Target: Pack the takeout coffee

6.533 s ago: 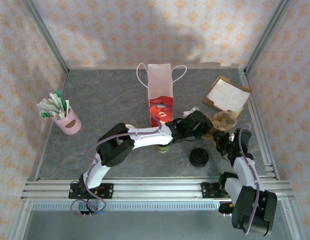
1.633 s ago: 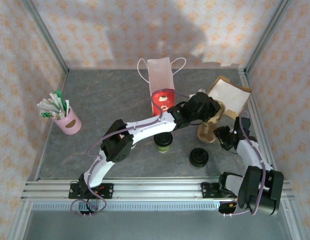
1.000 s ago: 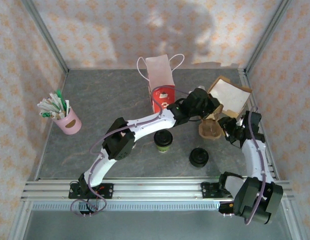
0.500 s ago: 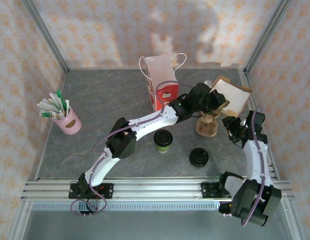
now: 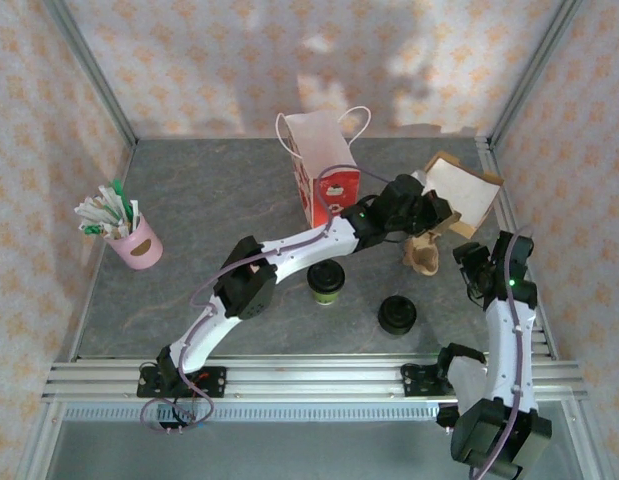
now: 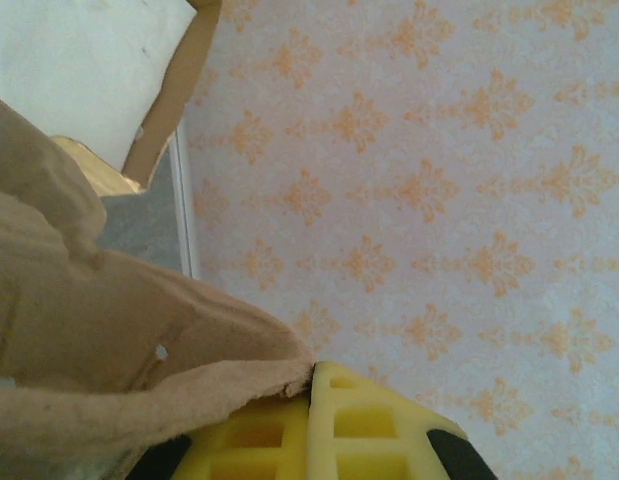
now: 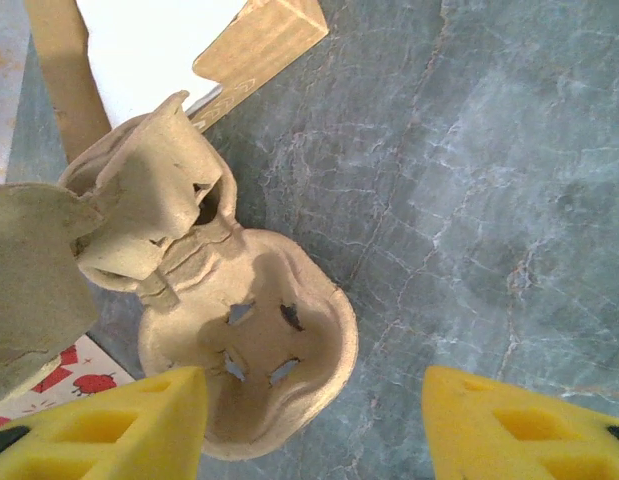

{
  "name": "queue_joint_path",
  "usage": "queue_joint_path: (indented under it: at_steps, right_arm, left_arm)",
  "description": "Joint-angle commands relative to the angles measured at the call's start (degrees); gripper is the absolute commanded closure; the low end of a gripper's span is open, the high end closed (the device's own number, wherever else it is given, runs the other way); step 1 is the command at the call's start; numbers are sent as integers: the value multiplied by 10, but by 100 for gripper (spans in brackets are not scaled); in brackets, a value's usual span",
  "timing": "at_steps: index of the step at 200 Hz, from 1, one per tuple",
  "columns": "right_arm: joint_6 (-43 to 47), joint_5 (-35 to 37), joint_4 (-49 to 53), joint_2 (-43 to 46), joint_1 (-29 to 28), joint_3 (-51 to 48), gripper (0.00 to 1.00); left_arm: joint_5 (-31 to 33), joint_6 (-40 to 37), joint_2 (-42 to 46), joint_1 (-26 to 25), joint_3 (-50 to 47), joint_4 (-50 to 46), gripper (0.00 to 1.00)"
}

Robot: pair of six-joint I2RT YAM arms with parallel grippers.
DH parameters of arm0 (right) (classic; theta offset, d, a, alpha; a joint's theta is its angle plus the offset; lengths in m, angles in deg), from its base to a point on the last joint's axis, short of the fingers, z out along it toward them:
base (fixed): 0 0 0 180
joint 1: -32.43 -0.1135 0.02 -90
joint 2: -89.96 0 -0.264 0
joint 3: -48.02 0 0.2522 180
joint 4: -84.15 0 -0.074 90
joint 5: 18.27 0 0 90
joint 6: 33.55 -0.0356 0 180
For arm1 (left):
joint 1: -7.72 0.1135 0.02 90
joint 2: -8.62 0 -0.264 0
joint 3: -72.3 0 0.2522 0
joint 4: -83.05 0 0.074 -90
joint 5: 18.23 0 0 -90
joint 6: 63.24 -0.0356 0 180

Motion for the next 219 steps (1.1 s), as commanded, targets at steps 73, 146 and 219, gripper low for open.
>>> queue_joint_path:
  at_steps: [73, 146, 219]
  right_arm:
    - [-3, 14, 38, 8, 3, 44, 41]
    - [7, -10, 47, -16, 3, 71, 41]
    - [12, -45, 46, -48, 3, 93, 42]
  left_arm:
    - [32, -15, 86, -4, -101, 0, 77]
    - [24, -13, 114, -7, -131, 5, 59]
    - [17, -18, 154, -12, -185, 4, 48]
